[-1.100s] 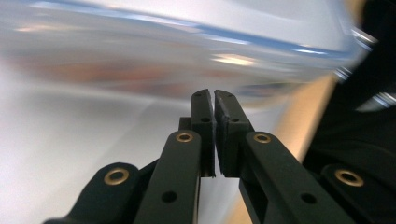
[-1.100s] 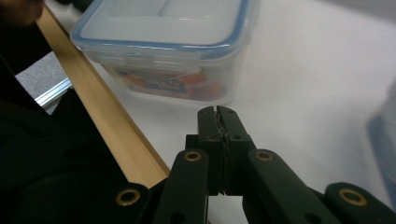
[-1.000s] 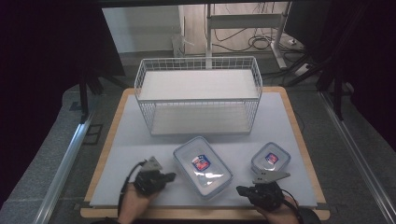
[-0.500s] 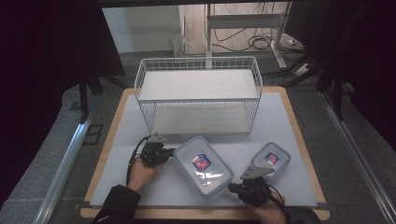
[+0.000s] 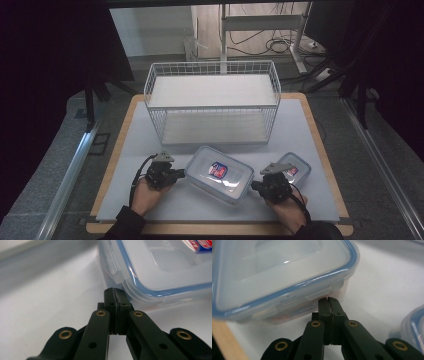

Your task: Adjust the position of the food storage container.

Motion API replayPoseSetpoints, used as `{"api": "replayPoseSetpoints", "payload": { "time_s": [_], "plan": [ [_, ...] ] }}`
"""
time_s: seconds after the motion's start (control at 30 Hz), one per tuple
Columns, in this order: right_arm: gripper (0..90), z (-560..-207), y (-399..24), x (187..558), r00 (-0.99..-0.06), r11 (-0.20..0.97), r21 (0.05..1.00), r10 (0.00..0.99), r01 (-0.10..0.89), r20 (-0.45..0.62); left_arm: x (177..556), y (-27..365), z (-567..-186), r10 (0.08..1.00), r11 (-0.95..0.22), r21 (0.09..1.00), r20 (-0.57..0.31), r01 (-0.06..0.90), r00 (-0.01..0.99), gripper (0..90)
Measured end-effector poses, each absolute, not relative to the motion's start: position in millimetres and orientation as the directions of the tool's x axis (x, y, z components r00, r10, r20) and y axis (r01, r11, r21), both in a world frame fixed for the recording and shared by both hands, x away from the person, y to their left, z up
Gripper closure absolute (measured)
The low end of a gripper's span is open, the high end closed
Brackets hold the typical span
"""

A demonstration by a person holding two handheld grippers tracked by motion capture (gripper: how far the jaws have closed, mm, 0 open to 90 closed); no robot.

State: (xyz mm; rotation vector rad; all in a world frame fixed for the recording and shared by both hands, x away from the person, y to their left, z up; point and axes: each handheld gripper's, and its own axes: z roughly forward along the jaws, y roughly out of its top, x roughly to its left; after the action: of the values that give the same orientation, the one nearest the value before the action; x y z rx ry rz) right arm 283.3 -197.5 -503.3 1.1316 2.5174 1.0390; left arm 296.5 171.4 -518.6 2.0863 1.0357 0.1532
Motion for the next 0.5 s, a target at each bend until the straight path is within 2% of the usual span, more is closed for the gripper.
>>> {"api": "replayPoseSetpoints", "payload": {
  "time_s": [0.5],
  "plan": [
    [89.9, -503.6, -178.1, 318.3, -0.665, 0.473, 0.652, 0.744, 0.592, 0.064, 257.8, 174.7, -516.8, 0.718, -0.36, 0.692, -0.222, 0.625, 0.66, 89.9]
  ]
}}
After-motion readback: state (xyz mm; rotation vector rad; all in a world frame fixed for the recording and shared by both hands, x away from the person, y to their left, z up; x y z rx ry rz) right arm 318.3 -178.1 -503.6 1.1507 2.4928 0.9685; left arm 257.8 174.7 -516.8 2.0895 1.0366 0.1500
